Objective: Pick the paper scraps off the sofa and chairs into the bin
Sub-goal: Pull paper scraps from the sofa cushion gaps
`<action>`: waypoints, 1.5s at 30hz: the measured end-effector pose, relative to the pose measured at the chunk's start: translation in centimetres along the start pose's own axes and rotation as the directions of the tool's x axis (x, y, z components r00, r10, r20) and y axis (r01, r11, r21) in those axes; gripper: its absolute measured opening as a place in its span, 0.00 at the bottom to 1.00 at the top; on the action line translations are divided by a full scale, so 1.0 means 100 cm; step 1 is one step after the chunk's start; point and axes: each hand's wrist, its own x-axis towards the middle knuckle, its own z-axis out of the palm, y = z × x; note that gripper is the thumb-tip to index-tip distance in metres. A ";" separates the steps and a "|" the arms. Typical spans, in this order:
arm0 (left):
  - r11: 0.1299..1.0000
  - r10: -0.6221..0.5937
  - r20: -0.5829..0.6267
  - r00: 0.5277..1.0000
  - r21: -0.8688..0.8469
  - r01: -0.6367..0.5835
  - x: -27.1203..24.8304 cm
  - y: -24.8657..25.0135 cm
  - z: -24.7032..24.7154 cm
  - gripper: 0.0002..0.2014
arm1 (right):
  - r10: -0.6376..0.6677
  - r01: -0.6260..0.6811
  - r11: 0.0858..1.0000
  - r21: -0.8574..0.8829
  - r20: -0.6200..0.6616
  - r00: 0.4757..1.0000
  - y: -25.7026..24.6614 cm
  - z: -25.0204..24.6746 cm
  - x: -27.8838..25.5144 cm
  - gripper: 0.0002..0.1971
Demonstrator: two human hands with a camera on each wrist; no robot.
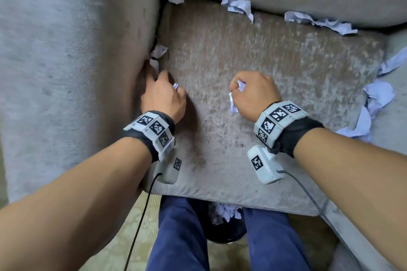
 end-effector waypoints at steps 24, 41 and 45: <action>0.907 -0.077 -0.046 0.996 -0.418 0.051 -0.002 -0.026 -0.003 0.10 | -0.091 0.089 0.987 -0.136 -0.010 0.996 -0.059 0.024 0.041 0.10; 0.838 0.042 0.099 0.994 -0.546 0.019 -0.012 -0.050 -0.013 0.15 | -0.229 0.224 0.951 -0.211 0.002 0.973 -0.121 0.058 0.060 0.15; 0.838 0.073 0.057 0.996 -0.545 -0.030 -0.013 -0.055 -0.009 0.16 | -0.267 0.259 0.945 -0.200 -0.011 0.964 -0.129 0.065 0.067 0.18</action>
